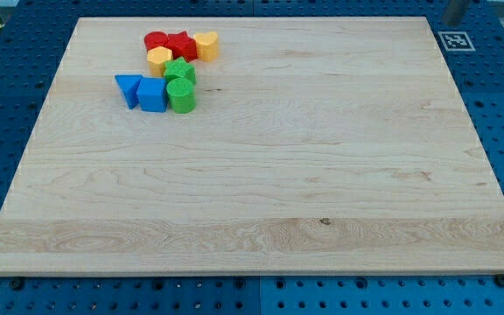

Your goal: Slide your arm to top center

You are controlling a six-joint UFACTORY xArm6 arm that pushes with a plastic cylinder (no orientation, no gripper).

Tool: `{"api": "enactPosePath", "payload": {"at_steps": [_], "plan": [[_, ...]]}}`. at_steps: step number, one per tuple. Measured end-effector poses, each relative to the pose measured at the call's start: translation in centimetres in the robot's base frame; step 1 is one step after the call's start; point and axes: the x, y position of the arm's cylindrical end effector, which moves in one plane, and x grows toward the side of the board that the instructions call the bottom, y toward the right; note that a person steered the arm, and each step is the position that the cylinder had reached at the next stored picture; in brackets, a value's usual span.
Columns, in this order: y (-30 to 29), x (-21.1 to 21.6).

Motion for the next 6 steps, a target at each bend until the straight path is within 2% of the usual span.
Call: {"api": "enactPosePath", "payload": {"at_steps": [1,4,6], "plan": [[-2.5,-0.9],[-17.0,-1.1],[-24.6,-1.1]]}}
